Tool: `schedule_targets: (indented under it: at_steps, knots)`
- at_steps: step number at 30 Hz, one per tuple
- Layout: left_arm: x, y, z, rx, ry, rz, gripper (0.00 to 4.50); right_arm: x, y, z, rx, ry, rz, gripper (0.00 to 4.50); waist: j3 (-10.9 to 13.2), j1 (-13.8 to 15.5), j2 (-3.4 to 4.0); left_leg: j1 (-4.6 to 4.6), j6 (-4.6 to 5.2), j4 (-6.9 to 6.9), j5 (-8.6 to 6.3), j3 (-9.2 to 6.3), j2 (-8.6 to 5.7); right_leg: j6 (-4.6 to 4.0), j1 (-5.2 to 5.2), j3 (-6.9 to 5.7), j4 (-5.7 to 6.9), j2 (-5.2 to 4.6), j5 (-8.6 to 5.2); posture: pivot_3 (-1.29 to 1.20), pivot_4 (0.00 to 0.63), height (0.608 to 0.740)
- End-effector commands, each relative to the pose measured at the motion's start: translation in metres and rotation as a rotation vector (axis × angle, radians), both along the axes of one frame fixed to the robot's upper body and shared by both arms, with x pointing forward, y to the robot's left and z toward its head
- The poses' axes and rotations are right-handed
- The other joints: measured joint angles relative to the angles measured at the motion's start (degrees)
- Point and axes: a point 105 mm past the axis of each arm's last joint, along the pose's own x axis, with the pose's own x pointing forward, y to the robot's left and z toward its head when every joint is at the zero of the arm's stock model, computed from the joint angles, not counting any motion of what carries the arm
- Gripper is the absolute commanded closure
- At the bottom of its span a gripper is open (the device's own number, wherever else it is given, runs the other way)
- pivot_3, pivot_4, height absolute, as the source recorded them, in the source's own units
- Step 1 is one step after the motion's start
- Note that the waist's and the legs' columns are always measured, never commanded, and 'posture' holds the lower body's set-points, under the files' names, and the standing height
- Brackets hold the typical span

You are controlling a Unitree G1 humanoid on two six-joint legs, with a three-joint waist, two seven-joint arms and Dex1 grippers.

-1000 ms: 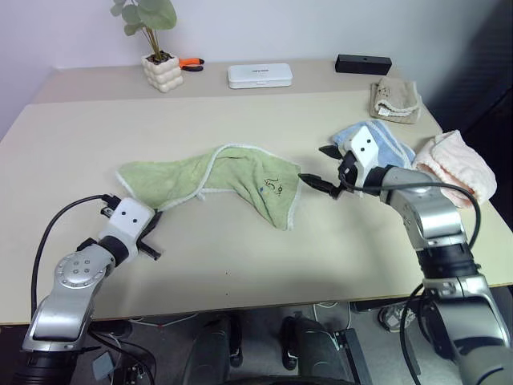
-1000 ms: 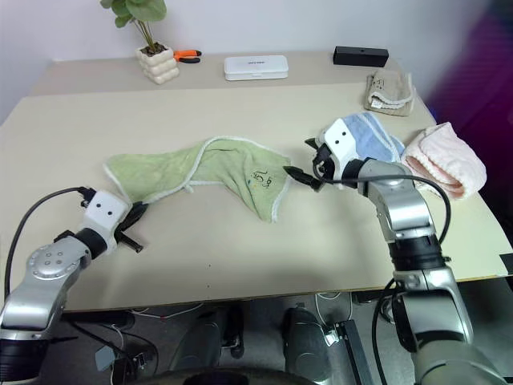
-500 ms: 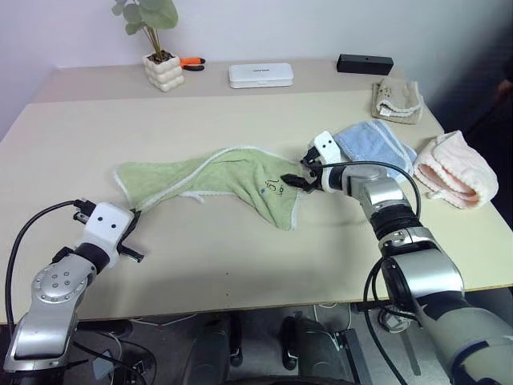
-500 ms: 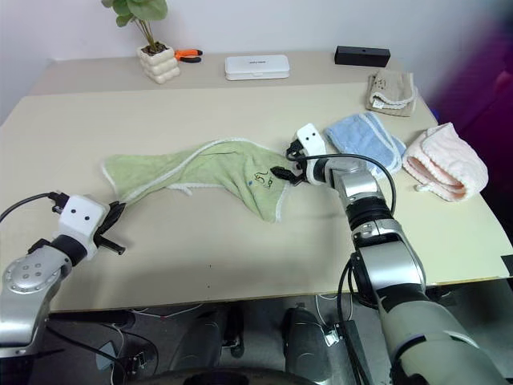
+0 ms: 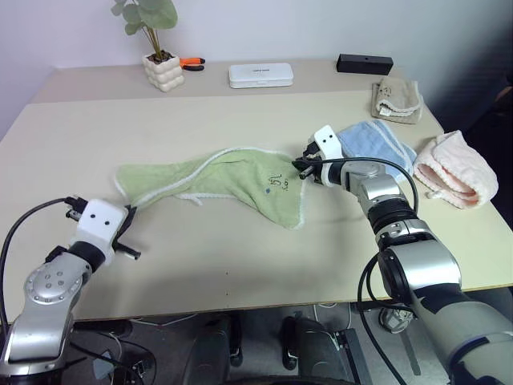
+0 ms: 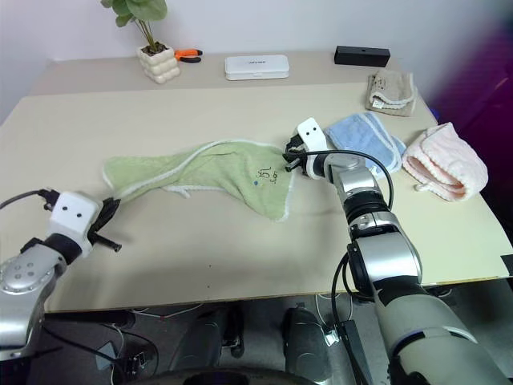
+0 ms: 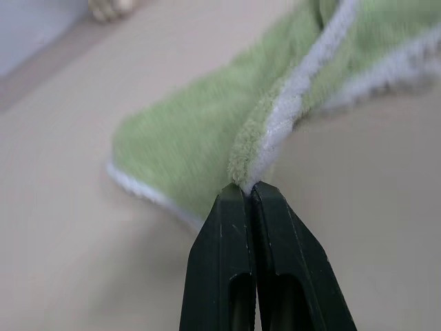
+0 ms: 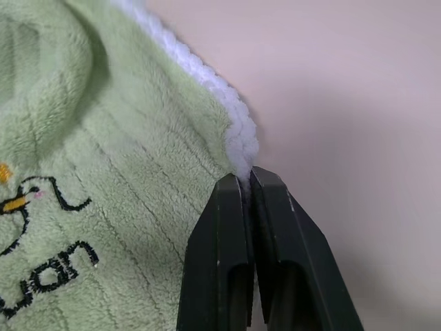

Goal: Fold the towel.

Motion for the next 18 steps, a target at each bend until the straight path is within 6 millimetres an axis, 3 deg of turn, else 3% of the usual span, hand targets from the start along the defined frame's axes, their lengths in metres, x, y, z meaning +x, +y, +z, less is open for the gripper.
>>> schedule_targets:
  at_steps: [1,4,6,9,12,17,18]
  knots:
    - [0.025,0.013,0.053,-0.051,-0.191,0.044,4.5,0.013,-0.005,0.081,-0.037,-0.319,-0.019,4.48,0.04,0.04,-0.02,-0.06,-0.05,0.02,0.03,-0.02,0.0,0.0,-0.04,-0.01,0.02,0.01,0.0,0.0,0.15,0.733]
    - [0.05,0.029,0.117,-0.073,-0.407,0.12,4.5,0.015,-0.012,0.139,-0.017,-0.521,-0.06,4.48,0.07,-0.1,-0.07,-0.07,-0.06,0.04,0.05,-0.02,-0.01,0.01,-0.06,-0.01,0.07,0.03,0.0,0.0,0.15,0.733]
    - [0.055,0.043,0.164,-0.117,-0.569,0.177,4.5,0.009,-0.015,0.177,0.035,-0.632,-0.064,4.48,0.08,-0.23,-0.08,-0.05,-0.06,0.02,0.06,0.0,-0.01,0.02,-0.06,0.0,0.07,0.04,0.0,0.0,0.15,0.733]
    - [0.05,0.055,0.195,-0.18,-0.681,0.192,4.5,0.0,-0.015,0.201,0.081,-0.708,-0.021,4.48,0.06,-0.7,-0.11,0.01,-0.07,-0.17,0.06,0.07,0.01,0.03,-0.03,0.01,0.01,0.07,0.01,0.0,0.15,0.733]
    - [0.038,0.055,0.188,-0.183,-0.632,0.125,4.5,-0.017,-0.009,0.193,0.075,-0.7,0.113,4.48,0.04,-1.44,-0.09,0.04,-0.08,-0.31,0.05,0.14,0.01,0.1,0.0,0.01,-0.07,0.05,-0.03,0.0,0.15,0.733]
    - [0.013,0.053,0.134,-0.136,-0.417,0.047,4.5,-0.049,-0.007,0.146,0.082,-0.533,0.291,4.48,0.07,-1.62,-0.1,0.01,-0.08,-0.11,0.05,0.1,0.03,0.11,0.01,0.01,-0.04,0.05,-0.04,0.0,0.15,0.733]
    - [0.005,0.051,0.118,-0.151,-0.352,0.026,4.5,-0.058,-0.007,0.128,0.063,-0.467,0.33,4.48,0.07,-1.61,-0.1,0.01,-0.08,-0.09,0.05,0.08,0.04,0.1,0.0,0.02,-0.05,0.05,-0.04,0.0,0.15,0.733]
